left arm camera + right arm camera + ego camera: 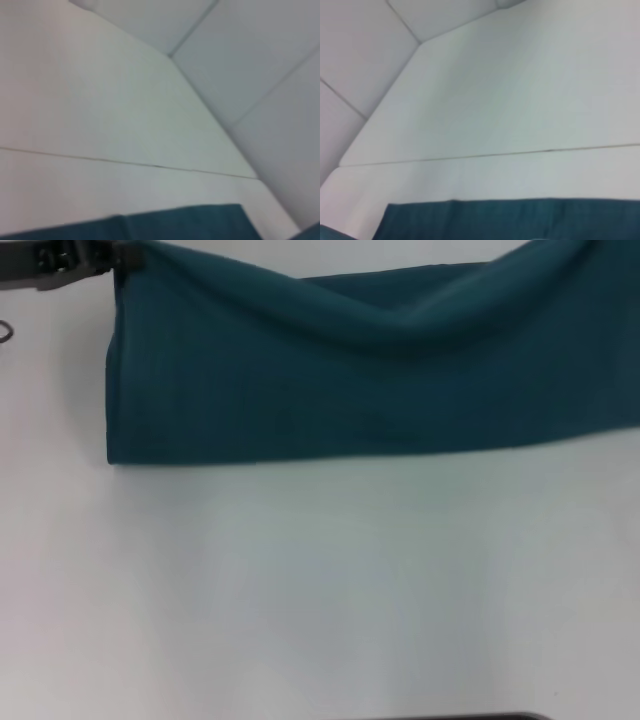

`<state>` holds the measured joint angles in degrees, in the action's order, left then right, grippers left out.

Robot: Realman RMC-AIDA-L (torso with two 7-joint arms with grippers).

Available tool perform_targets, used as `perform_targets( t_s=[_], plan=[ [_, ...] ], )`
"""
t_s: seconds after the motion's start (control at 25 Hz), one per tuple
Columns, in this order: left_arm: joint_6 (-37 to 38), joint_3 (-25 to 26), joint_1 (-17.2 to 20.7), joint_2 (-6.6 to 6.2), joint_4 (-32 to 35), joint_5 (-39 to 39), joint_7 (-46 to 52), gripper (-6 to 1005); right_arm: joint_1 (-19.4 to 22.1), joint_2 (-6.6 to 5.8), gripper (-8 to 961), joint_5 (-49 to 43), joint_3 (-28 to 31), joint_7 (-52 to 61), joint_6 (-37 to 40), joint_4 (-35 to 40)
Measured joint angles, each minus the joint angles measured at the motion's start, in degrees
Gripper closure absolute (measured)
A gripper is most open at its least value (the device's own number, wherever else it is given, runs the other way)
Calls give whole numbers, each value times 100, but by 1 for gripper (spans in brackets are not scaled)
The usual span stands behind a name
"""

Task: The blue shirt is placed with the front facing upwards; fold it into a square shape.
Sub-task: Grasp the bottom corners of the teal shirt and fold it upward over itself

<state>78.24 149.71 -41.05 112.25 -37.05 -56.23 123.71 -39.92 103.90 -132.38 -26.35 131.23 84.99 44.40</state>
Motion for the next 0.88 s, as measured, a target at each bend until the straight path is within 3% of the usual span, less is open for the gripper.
perform_targets(
  t_s=[0.36,0.88],
  plan=[
    [-1586,-391,-72,147,264,-40,60,973,-170,36,913,25,-395,26,-1318,-814],
    [-2744,-698,-274,286,550,-7,-83,973,-349,72,913,23,-534,-7,-2530,-1480]
  ],
)
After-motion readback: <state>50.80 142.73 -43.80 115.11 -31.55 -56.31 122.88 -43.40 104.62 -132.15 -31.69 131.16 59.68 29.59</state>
